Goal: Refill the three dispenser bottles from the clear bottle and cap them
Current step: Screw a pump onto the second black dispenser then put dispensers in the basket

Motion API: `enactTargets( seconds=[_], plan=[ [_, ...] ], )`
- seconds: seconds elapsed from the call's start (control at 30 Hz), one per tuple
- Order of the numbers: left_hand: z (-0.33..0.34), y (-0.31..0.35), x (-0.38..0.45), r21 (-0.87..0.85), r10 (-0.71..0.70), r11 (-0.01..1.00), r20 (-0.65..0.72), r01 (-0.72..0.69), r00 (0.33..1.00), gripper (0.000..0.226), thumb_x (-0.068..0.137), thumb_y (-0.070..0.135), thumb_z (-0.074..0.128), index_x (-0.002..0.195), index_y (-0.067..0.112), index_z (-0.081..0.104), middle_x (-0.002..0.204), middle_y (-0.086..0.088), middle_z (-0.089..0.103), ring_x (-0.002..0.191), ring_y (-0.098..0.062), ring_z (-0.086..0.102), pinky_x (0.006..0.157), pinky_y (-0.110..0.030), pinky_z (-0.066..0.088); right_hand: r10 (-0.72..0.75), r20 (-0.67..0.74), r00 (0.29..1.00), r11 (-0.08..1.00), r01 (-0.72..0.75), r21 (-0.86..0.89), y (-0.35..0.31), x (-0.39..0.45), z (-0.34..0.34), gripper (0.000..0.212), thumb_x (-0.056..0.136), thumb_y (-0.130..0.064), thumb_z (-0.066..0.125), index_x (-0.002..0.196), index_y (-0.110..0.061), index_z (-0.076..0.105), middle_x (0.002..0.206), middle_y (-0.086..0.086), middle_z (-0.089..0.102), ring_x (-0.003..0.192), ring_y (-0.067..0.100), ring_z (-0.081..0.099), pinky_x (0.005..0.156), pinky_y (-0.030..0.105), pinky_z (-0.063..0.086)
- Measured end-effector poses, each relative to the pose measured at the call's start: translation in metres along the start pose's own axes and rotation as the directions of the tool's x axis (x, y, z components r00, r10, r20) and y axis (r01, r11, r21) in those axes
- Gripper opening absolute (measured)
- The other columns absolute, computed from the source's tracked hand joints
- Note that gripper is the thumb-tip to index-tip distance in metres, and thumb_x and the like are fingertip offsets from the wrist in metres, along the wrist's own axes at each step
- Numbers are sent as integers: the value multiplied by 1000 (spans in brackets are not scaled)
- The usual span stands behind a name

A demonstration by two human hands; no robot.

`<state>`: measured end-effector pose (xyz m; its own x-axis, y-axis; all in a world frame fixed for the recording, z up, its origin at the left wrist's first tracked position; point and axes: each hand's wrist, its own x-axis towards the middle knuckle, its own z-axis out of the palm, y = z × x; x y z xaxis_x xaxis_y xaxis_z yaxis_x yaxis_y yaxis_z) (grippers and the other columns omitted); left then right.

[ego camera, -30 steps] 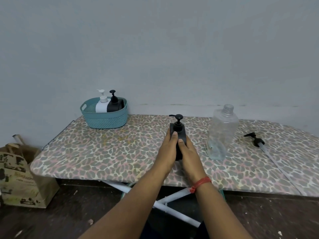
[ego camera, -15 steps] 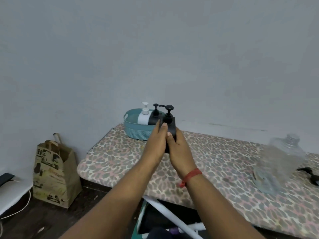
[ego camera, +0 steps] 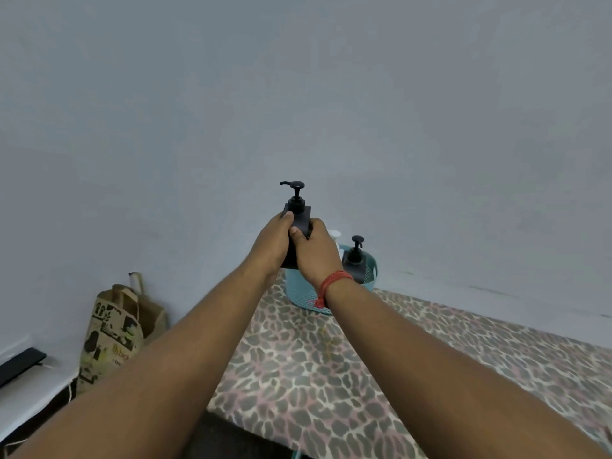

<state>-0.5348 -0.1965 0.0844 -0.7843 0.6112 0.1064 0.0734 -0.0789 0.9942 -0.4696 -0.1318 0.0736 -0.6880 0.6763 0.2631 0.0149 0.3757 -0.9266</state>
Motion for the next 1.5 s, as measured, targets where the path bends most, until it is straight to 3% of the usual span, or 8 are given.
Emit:
enactTargets(
  seconds=[0.33,0.43,0.6,0.73,0.93,1.27,1.4,1.5],
  plan=[
    [9,-22,53,94,-9,996,24,7,1000,30,108,31,37,112,23,66,105,-2,71,96,-16,65,79,-32,49,-2,-111,994,996,-8,-87,31,38,10,10,102,-24,48,109,-19,45,83,-16,53,71,-5,51,46,3,36],
    [13,-25,61,96,-31,995,19,29,999,29,108,28,38,114,17,65,102,-4,69,94,-17,63,82,-34,50,-5,-116,993,995,-6,-96,33,43,7,10,101,-23,49,109,-19,43,83,-15,53,72,-4,52,50,8,35],
    [20,-36,66,123,-37,992,4,36,999,29,108,26,37,89,20,57,73,2,57,68,-13,52,67,-30,40,-34,-119,992,990,17,-142,40,43,2,19,100,-18,50,116,-21,40,80,-14,54,70,-4,53,52,14,35],
    [23,-43,67,247,-57,968,4,55,998,24,105,20,39,90,18,56,73,1,56,65,-13,49,65,-31,38,-45,-96,994,972,22,-233,44,39,-2,21,94,-9,52,112,-15,44,96,1,60,85,18,61,68,31,48],
    [23,-49,68,438,-55,898,-9,53,998,24,98,5,43,112,-2,61,95,-15,63,81,-24,54,74,-37,43,-125,14,992,834,113,-539,52,34,-3,40,92,-3,50,132,-3,46,124,17,53,106,30,57,84,38,50],
    [21,-51,78,611,-62,790,-7,53,998,24,94,-2,52,114,-8,64,110,-27,68,88,-31,59,75,-37,46,-198,-11,980,580,108,-807,69,33,-3,21,94,-21,53,113,-14,58,111,8,62,111,31,46,88,39,41],
    [26,-51,78,688,-65,725,17,36,998,23,90,-5,55,108,-6,69,95,-22,70,85,-33,66,75,-38,55,-208,-6,978,569,116,-814,73,31,-4,17,93,-17,52,107,-15,62,115,8,56,109,30,45,90,40,44],
    [28,-53,78,737,-48,675,35,7,998,20,90,-2,56,103,-4,70,76,-8,61,66,-19,55,55,-26,43,-194,2,981,571,115,-813,75,30,-5,20,93,-13,49,106,-13,63,115,9,55,110,31,45,91,40,44]
  ],
)
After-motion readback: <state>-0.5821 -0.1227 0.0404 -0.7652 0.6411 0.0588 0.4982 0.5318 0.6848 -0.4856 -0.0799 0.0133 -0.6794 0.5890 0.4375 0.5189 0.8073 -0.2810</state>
